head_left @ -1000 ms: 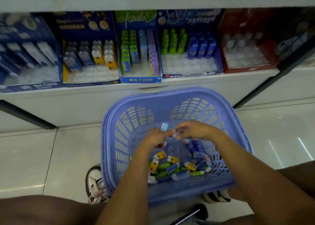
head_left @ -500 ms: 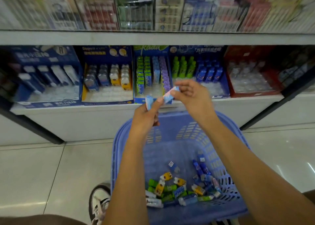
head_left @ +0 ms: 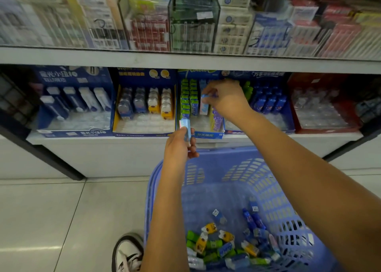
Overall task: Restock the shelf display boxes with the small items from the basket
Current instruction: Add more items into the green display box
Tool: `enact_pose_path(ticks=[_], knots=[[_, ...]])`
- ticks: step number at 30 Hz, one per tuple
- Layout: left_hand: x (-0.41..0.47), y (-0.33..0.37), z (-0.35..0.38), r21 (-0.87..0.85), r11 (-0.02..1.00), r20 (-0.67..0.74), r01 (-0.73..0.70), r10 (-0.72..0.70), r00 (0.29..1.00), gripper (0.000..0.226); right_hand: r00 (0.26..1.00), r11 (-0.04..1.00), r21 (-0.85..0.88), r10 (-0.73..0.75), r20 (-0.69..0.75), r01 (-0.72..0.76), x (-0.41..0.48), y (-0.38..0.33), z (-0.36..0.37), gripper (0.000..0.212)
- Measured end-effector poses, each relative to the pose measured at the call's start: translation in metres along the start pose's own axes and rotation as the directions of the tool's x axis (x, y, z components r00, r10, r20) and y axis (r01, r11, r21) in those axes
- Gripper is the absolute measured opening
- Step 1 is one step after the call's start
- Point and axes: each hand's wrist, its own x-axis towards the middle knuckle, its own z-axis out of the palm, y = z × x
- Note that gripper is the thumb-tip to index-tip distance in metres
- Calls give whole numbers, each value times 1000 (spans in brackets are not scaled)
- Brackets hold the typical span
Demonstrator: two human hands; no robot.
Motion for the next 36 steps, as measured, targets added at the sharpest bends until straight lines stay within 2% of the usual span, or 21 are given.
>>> enact_pose_path(ticks=[7,16,18,20,22,23,25,26,28,31,34,36], knots=[[4,5,4,-11,998,-2,56,-56,998,29,990,996,-83,47,137,-36,8,-2,-3,20],[1,-9,4,204,953,56,-222,216,975,19,971,973,-232,54,232,2,14,-12,-5,27],[0,-10,4,229,932,66,-280,272,960,22,987,990,-138,31,157,-10,6,-12,-10,27],[-2,-9,5,224,916,66,-334,328,943,20,991,989,141,21,130,-39,-13,-16,-16,23],[-3,-6,7,193,902,66,-386,381,922,16,968,912,404,-43,248,-63,-34,-21,-23,16],[-4,-5,8,170,896,68,-410,404,912,15,953,875,478,-76,294,-78,-42,-22,-26,13],[-8,-3,11,158,881,56,-446,443,895,14,958,816,570,-76,277,-100,-49,-18,-30,14],[-8,-3,12,209,861,40,-463,466,884,16,972,796,596,-43,230,-106,-48,-16,-31,15],[-9,-5,13,424,768,47,-480,511,859,29,995,822,564,25,101,-78,-41,-7,-31,16],[-8,-11,13,680,564,199,-468,473,858,48,1000,937,350,1,-30,10,-28,4,-25,14],[-7,-18,13,797,389,327,-462,364,872,51,998,987,150,-57,5,56,-20,7,-12,15],[-6,-18,12,806,368,343,-463,348,873,53,995,994,62,-91,49,88,-17,7,-6,16]])
